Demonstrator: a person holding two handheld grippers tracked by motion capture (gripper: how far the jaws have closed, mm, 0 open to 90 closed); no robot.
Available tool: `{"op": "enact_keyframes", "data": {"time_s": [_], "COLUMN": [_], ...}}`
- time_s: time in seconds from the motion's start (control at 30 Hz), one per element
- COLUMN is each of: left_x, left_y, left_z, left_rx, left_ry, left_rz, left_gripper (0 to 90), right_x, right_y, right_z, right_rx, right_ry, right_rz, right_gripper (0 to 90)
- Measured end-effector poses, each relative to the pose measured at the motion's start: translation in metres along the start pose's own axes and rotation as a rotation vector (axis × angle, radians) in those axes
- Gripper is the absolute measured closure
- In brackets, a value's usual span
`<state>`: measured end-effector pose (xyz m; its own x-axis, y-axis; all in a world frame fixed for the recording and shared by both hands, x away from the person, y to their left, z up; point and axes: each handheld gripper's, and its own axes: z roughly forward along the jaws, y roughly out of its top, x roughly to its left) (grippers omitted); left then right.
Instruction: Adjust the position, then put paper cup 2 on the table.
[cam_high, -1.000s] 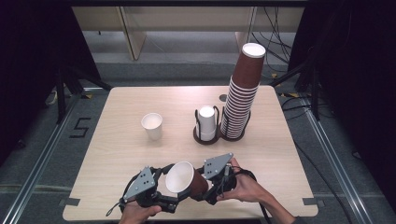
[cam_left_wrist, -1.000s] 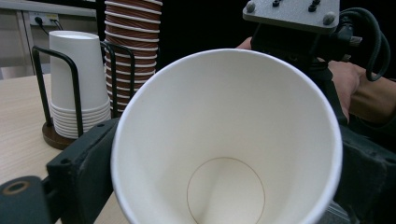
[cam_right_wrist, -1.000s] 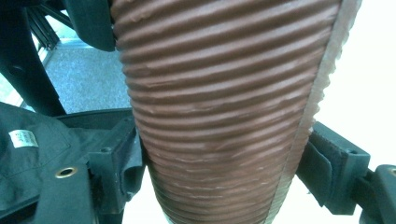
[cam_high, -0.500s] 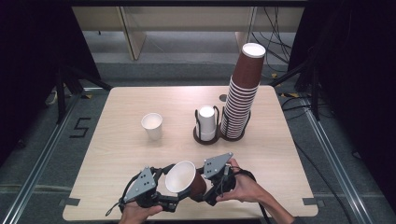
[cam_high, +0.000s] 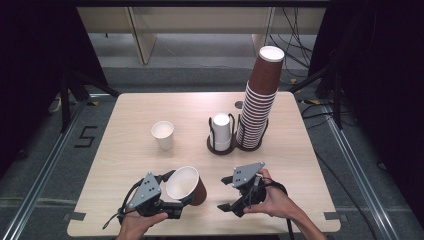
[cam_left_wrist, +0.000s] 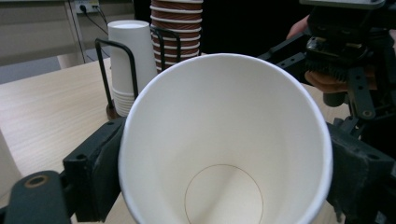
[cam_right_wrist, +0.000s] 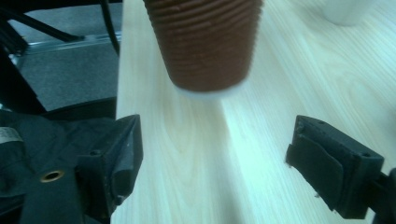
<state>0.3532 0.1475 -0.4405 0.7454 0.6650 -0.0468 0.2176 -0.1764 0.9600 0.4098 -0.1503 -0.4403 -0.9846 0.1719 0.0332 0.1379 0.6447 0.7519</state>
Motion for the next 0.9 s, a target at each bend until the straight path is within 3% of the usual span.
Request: {"op": "enact_keyframes", "data": {"time_s": [0.17,0.23,0.37,0.53,0.7,0.9], "left_x": [0.005,0.008,0.014,0.02,0.024,0.032], "left_y": [0.001,0.001,0.0,0.001,0.003,0.001], "left_z": [-0.001,-0.002,-0.002,-0.005,-0.007,-0.013], "left_rx": [0.037,0.075,0.102,0.143,0.14,0.149], "left_ry": [0.036,0.06,0.075,0.125,0.141,0.19], "left_rz": [0.023,0.027,0.004,0.006,-0.001,-0.009], "left_gripper": [12.4,12.3,12.3,12.1,12.0,11.7], "right_x": [-0.003,-0.005,-0.005,-0.005,-0.005,-0.005], "right_y": [-0.008,-0.011,-0.016,-0.021,-0.026,-0.033], "right_z": [-0.006,-0.008,-0.011,-0.014,-0.015,-0.016], "right_rx": [0.016,0.023,0.035,0.037,0.042,0.053], "right_ry": [-0.063,-0.102,-0.116,-0.115,-0.123,-0.14], "right_rz": [0.033,0.042,0.063,0.07,0.089,0.106], "right_gripper": [18.7,17.7,18.0,18.3,17.7,17.4]}}
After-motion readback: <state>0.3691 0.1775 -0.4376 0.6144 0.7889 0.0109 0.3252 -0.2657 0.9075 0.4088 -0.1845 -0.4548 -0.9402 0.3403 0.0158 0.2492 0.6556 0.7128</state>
